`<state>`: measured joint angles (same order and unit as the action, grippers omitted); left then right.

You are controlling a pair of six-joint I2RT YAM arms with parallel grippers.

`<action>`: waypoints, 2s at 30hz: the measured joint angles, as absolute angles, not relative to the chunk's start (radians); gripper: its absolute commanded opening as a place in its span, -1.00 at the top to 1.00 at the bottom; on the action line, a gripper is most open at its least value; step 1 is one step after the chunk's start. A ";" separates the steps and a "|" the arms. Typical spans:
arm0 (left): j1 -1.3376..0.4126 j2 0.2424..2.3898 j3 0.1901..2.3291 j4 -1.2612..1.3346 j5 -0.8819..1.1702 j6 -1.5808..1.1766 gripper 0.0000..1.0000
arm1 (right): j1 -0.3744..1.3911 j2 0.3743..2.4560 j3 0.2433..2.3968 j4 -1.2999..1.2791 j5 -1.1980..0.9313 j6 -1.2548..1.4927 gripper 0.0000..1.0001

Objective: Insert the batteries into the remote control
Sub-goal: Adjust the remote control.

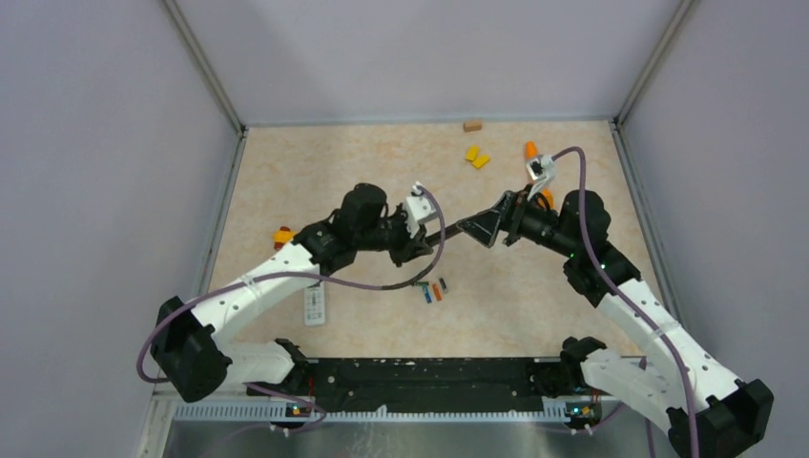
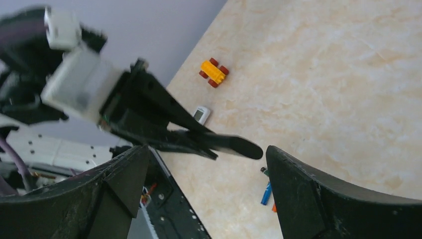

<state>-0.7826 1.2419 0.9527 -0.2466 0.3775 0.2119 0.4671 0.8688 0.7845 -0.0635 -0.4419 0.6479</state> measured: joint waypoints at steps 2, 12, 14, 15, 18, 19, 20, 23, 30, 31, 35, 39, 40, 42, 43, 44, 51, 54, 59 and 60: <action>-0.723 1.259 1.029 -0.282 0.503 0.177 1.00 | 0.467 0.863 0.778 -0.031 -0.505 0.573 -0.79; -0.645 1.273 1.100 -0.387 0.879 0.125 0.61 | 0.472 0.984 0.809 0.036 -0.838 0.353 -0.59; -0.646 1.268 1.100 -0.397 0.908 0.125 0.57 | 0.482 1.014 0.823 0.038 -0.881 0.333 -0.46; -0.646 1.265 1.100 -0.401 0.920 0.125 0.56 | 0.492 1.024 0.828 0.036 -0.898 0.321 -0.36; -0.646 1.251 1.100 -0.405 0.944 0.125 0.51 | 0.525 1.043 0.854 0.020 -0.939 0.281 0.15; -0.646 1.247 1.100 -0.405 0.951 0.124 0.50 | 0.533 1.050 0.863 0.016 -0.948 0.268 0.33; -0.646 1.243 1.100 -0.405 0.955 0.124 0.47 | 0.540 1.058 0.875 0.013 -0.957 0.261 0.58; -0.646 1.233 1.100 -0.405 0.964 0.124 0.18 | 0.554 1.087 0.907 0.014 -0.986 0.255 1.00; -0.646 1.147 1.094 -0.289 0.885 -0.044 -0.77 | 0.555 1.091 0.913 0.029 -0.943 0.330 1.00; -0.646 1.118 1.084 -0.247 0.852 -0.084 -0.87 | 0.555 1.091 0.913 0.040 -0.921 0.352 1.00; -0.646 1.009 1.015 -0.070 0.693 -0.255 -0.97 | 0.554 1.076 0.913 0.124 -0.836 0.472 1.00; -0.646 0.951 0.946 0.075 0.539 -0.435 -0.97 | 0.554 1.039 0.908 0.245 -0.746 0.611 1.00; -0.646 0.949 0.941 0.101 0.500 -0.476 -0.97 | 0.554 1.023 0.898 0.271 -0.724 0.648 1.00; -0.644 0.949 0.938 0.130 0.433 -0.553 -0.97 | 0.554 0.986 0.868 0.342 -0.665 0.712 1.00; -0.644 0.949 0.937 0.141 0.404 -0.588 -0.97 | 0.554 0.965 0.848 0.380 -0.631 0.746 1.00; -0.644 0.948 0.934 0.159 0.374 -0.628 -0.95 | 0.554 0.946 0.830 0.410 -0.601 0.776 1.00; -0.644 0.957 0.876 0.386 0.306 -0.875 -0.58 | 0.554 0.913 0.751 0.573 -0.447 0.968 1.00; -0.644 1.004 0.856 0.542 0.332 -0.991 -0.46 | 0.554 0.921 0.702 0.636 -0.386 1.056 1.00; -0.641 1.090 0.846 0.689 0.355 -1.121 -0.07 | 0.554 0.948 0.669 0.712 -0.347 1.145 1.00; -0.641 1.102 0.846 0.703 0.355 -1.138 0.03 | 0.554 0.955 0.669 0.720 -0.343 1.156 1.00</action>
